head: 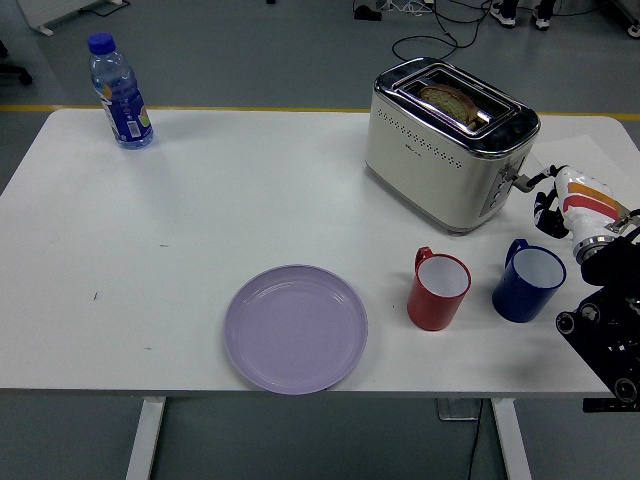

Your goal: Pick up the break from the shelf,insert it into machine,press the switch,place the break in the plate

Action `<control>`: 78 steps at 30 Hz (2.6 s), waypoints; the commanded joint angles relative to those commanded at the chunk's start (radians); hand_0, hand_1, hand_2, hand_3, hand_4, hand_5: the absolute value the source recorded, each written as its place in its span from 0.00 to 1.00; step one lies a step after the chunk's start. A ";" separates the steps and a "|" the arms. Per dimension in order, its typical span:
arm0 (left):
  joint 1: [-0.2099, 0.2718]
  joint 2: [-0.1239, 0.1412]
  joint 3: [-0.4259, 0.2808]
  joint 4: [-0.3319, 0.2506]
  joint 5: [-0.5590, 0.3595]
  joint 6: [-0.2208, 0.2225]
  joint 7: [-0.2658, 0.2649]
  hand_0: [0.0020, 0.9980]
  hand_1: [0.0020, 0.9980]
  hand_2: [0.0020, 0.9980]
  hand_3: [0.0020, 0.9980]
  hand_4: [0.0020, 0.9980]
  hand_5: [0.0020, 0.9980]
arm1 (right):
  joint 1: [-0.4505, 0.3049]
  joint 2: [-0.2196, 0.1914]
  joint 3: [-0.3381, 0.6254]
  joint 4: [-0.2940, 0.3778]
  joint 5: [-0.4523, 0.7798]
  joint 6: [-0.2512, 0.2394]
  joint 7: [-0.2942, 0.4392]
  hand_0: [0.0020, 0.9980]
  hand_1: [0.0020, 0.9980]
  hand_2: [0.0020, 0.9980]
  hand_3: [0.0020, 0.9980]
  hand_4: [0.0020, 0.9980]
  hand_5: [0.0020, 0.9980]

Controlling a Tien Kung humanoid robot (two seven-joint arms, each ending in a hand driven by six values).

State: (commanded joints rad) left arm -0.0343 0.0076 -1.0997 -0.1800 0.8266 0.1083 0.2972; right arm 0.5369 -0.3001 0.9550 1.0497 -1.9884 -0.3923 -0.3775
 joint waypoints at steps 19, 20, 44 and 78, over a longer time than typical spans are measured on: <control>0.018 -0.003 -0.008 0.000 0.013 0.001 0.006 0.42 0.50 0.59 0.70 0.51 1.00 | -0.031 -0.032 0.120 -0.008 -0.081 0.013 -0.068 0.23 0.21 0.31 0.59 0.39 0.00; 0.019 -0.003 -0.007 0.000 0.013 0.001 0.006 0.42 0.50 0.59 0.70 0.51 1.00 | -0.033 -0.034 0.130 -0.006 -0.084 0.016 -0.074 0.23 0.21 0.31 0.59 0.39 0.00; 0.002 0.002 0.005 0.000 -0.003 -0.001 0.002 0.42 0.50 0.60 0.70 0.51 1.00 | 0.103 -0.055 0.159 0.138 0.032 0.015 0.007 0.83 0.82 0.95 0.95 0.71 0.27; -0.006 0.019 0.025 0.000 0.004 0.000 0.002 0.42 0.50 0.59 0.69 0.51 1.00 | 0.611 0.246 -0.248 -0.308 0.052 0.260 -0.064 0.85 0.80 0.87 0.90 0.72 0.27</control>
State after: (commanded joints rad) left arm -0.0399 0.0271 -1.0744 -0.1800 0.8309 0.1088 0.2989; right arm 1.1484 -0.0546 0.7074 0.7416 -1.9367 -0.1323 -0.4413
